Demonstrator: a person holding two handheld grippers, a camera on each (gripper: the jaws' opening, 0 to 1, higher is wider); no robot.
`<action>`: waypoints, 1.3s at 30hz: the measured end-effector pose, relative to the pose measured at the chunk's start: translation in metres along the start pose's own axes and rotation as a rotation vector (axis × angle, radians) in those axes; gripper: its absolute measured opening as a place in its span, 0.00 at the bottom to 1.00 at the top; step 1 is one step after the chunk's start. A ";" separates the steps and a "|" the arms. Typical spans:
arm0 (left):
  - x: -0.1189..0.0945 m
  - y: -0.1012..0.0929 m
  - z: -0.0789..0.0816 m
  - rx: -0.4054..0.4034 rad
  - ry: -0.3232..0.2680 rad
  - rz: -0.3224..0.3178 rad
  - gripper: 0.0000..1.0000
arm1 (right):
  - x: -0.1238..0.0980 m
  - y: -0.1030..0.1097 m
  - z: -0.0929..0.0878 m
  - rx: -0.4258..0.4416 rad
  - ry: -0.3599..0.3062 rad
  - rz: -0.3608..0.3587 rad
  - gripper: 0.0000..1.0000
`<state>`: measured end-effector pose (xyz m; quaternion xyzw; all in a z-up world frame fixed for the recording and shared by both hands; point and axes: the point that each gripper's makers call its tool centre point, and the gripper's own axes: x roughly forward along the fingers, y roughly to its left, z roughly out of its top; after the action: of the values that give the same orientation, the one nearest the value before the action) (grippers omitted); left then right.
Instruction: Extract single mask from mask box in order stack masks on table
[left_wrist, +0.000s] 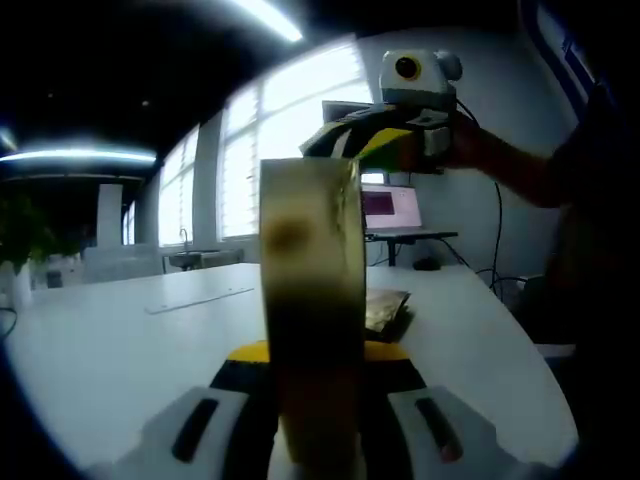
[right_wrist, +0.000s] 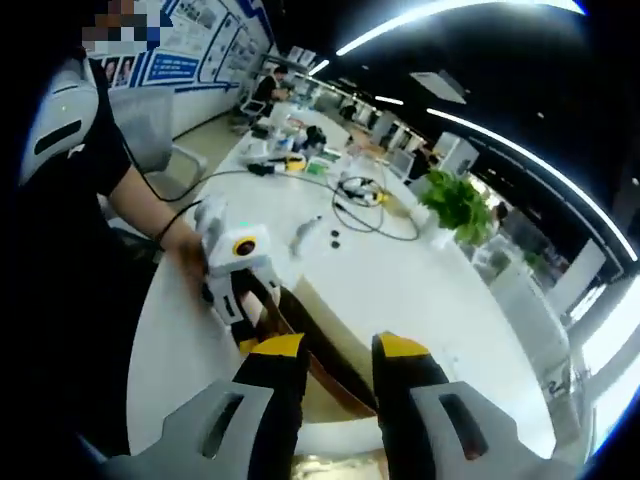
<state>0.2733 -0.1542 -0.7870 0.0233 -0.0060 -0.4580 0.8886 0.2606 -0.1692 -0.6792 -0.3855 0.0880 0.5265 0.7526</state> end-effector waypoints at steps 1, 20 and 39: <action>0.000 0.000 0.000 0.000 0.000 0.000 0.31 | 0.000 0.000 0.001 -0.001 0.001 0.001 0.22; 0.001 -0.001 0.001 0.002 0.001 -0.003 0.31 | 0.020 0.012 -0.009 -0.230 0.219 0.176 0.10; 0.001 -0.001 0.002 0.007 0.005 -0.010 0.31 | 0.038 0.009 -0.019 -0.267 0.336 0.404 0.06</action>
<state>0.2732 -0.1558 -0.7853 0.0277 -0.0051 -0.4622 0.8863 0.2743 -0.1532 -0.7168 -0.5375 0.2163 0.6012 0.5503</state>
